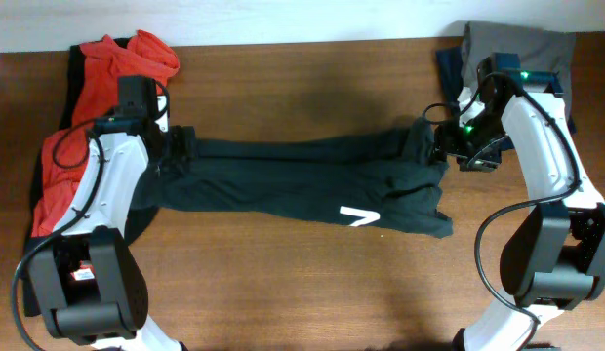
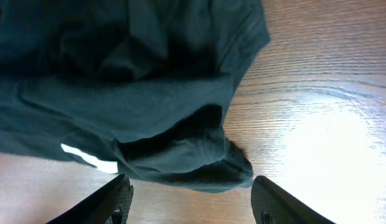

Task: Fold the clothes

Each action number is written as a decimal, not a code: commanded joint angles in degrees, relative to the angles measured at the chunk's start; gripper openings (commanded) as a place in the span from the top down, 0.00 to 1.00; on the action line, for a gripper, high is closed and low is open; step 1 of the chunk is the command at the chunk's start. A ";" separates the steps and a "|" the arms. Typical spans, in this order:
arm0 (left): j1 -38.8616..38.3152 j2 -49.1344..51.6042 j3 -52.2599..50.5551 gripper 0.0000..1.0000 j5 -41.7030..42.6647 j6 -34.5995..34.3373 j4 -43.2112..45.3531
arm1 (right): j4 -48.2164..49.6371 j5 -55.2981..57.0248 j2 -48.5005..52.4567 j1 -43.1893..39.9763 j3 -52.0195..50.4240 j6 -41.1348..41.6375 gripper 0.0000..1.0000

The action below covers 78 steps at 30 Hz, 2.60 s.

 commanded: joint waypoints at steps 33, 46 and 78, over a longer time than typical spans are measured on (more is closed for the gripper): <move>0.02 -14.43 2.01 0.01 4.66 1.42 -17.05 | -6.03 -2.62 -12.11 12.81 1.20 -3.61 0.29; 0.02 -14.97 2.01 0.01 4.70 1.70 -19.56 | -0.98 0.22 -11.69 12.81 1.18 -3.56 0.26; 10.34 11.13 1.53 0.01 8.52 13.14 -3.67 | 7.93 -0.24 -3.04 12.83 1.18 -3.50 0.25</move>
